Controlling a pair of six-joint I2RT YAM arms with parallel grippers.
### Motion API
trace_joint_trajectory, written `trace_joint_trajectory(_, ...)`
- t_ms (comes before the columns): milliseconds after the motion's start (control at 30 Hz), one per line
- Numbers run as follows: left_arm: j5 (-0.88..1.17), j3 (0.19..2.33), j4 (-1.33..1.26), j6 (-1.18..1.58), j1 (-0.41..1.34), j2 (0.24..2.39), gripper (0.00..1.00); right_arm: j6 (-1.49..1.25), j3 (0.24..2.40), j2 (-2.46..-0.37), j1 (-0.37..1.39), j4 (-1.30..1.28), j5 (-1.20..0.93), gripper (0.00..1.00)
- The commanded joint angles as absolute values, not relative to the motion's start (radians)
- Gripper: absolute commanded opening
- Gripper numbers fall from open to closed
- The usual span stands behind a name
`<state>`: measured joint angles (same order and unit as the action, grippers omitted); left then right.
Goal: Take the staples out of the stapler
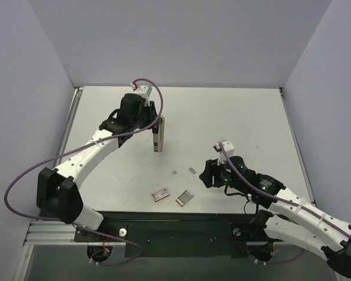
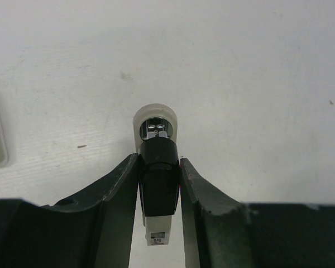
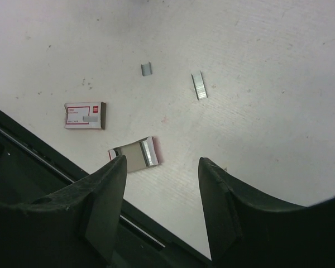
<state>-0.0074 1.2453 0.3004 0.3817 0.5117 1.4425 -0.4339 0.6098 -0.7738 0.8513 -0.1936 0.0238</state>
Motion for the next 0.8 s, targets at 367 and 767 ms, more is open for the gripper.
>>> trace_joint_trajectory(367,-0.041,1.712,0.388,0.301,0.357,1.934,0.0,-0.494,0.561,-0.894,0.865,-0.052,-0.025,0.54)
trace_joint_trajectory(767,-0.097,2.017,0.578,0.267,0.337,2.206,0.0,-0.486,0.569,-0.968,0.879,-0.028,-0.026,0.54)
